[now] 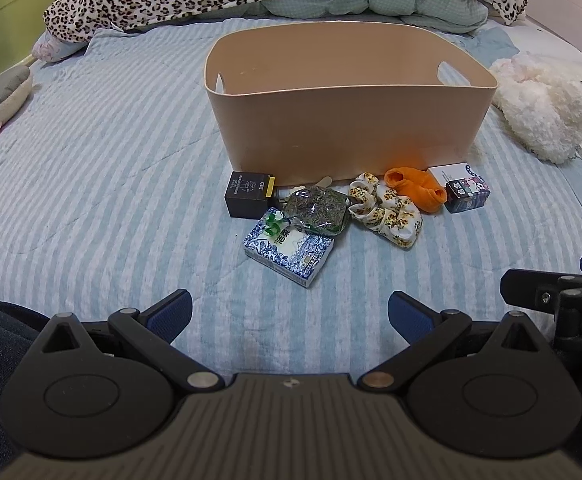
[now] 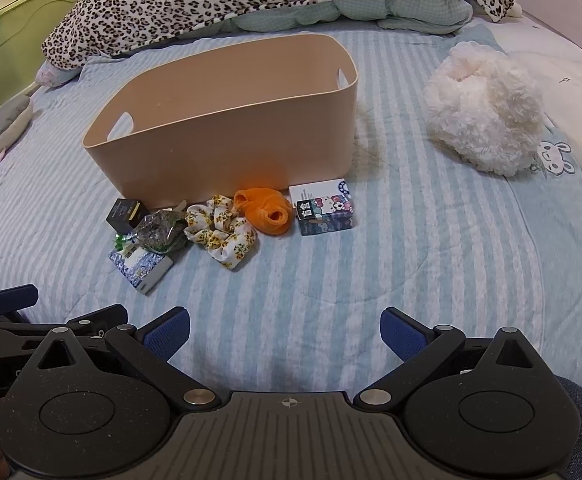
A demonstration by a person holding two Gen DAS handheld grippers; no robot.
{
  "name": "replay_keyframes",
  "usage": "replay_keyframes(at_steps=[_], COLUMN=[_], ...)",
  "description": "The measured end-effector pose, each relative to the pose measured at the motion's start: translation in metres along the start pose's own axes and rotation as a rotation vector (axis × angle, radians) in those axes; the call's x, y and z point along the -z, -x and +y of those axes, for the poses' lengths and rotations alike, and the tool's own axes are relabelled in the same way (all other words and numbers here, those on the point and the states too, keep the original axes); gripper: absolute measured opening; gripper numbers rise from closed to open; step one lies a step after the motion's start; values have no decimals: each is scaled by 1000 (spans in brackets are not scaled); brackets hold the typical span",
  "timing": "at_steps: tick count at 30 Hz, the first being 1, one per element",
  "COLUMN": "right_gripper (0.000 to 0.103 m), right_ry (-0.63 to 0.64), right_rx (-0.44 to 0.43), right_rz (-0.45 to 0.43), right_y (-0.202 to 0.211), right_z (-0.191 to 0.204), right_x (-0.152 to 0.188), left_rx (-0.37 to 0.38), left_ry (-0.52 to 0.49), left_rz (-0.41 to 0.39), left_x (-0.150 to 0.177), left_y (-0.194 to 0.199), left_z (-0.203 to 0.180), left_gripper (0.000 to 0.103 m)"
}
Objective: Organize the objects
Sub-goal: 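Move both grippers toward the items in front of the beige basket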
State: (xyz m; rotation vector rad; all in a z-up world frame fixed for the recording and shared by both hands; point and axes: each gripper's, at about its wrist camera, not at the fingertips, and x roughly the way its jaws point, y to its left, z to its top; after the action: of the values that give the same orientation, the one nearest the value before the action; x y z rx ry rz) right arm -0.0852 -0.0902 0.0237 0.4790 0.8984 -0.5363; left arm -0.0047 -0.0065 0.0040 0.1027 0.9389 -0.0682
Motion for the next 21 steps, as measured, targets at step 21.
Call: replay_keyframes(at_steps=[21], right_gripper=[103], right_ry=[-4], right_rx=[20], right_rz=[-7], right_y=[-3], right_z=[1], right_x=[-4], left_rx=[16], left_ry=[2], left_rz=[8], left_x=[-1], left_y=[-7], left_z=[5], left_gripper=[103])
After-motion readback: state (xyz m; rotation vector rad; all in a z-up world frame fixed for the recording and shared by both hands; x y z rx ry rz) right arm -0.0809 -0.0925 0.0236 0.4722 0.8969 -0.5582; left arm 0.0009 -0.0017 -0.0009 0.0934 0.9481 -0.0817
